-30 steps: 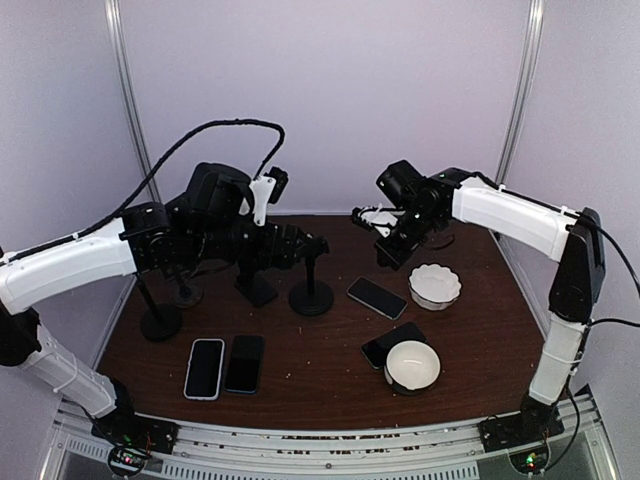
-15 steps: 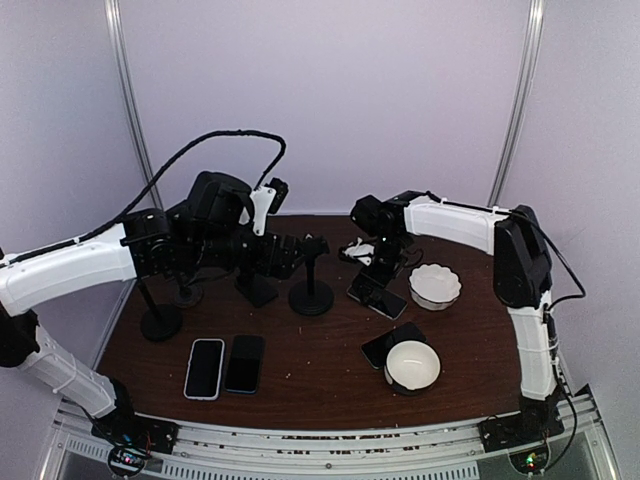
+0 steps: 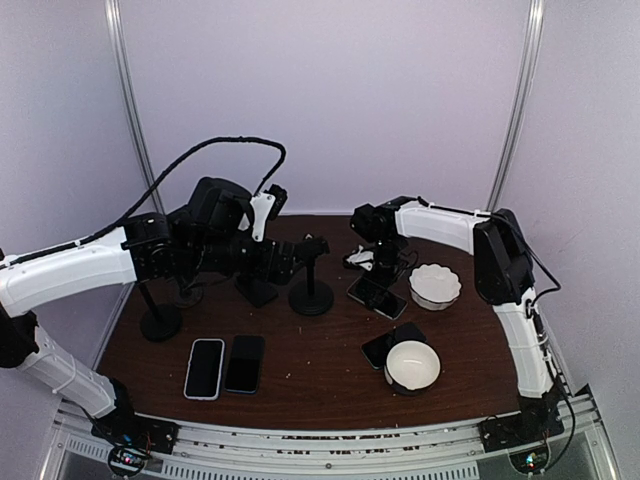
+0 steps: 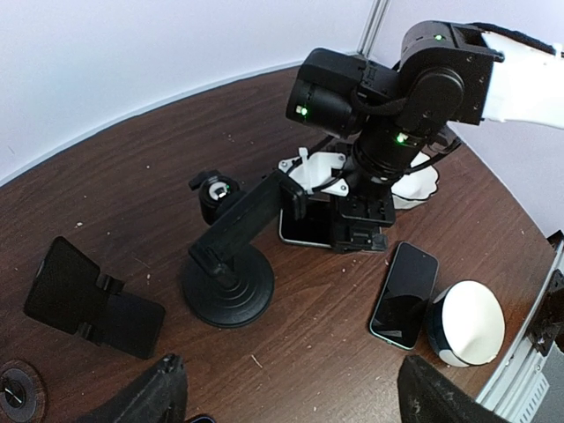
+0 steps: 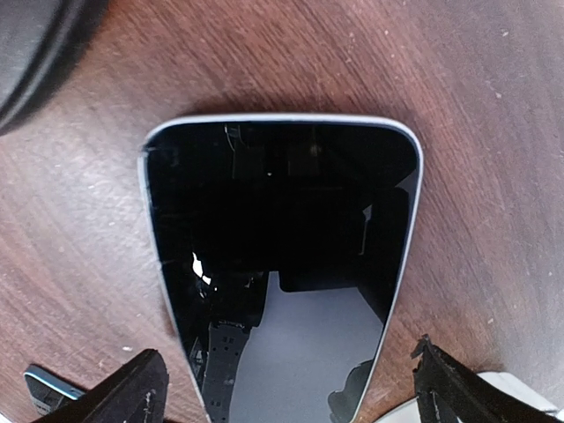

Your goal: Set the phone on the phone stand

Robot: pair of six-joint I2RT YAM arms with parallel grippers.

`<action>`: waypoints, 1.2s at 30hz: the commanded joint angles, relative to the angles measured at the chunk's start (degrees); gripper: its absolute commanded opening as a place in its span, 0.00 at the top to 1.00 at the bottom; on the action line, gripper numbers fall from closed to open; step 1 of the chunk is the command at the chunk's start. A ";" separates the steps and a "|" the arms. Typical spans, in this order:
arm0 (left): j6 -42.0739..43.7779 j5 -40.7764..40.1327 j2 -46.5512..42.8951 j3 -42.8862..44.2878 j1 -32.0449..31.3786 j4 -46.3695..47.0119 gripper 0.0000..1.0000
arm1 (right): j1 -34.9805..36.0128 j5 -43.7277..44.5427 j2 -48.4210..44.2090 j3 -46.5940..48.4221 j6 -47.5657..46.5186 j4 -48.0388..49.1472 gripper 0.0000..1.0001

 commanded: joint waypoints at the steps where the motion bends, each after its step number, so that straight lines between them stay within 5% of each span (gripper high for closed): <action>1: 0.54 0.41 -0.33 -0.10 0.49 1.04 0.14 | -0.33 -0.19 2.40 3.00 -2.02 -3.03 0.00; 20: 0.64 0.96 0.10 -0.12 0.84 0.60 0.13 | 0.02 -3.62 9.36 10.58 -1.36 -4.61 0.10; 31: -0.17 1.80 1.27 0.60 0.84 0.66 0.14 | -0.73 -5.20 8.93 11.06 -1.28 -5.16 0.53; 36: -0.41 2.66 1.56 1.22 0.84 0.67 0.14 | -1.47 -6.15 -0.70 2.41 1.05 1.69 0.64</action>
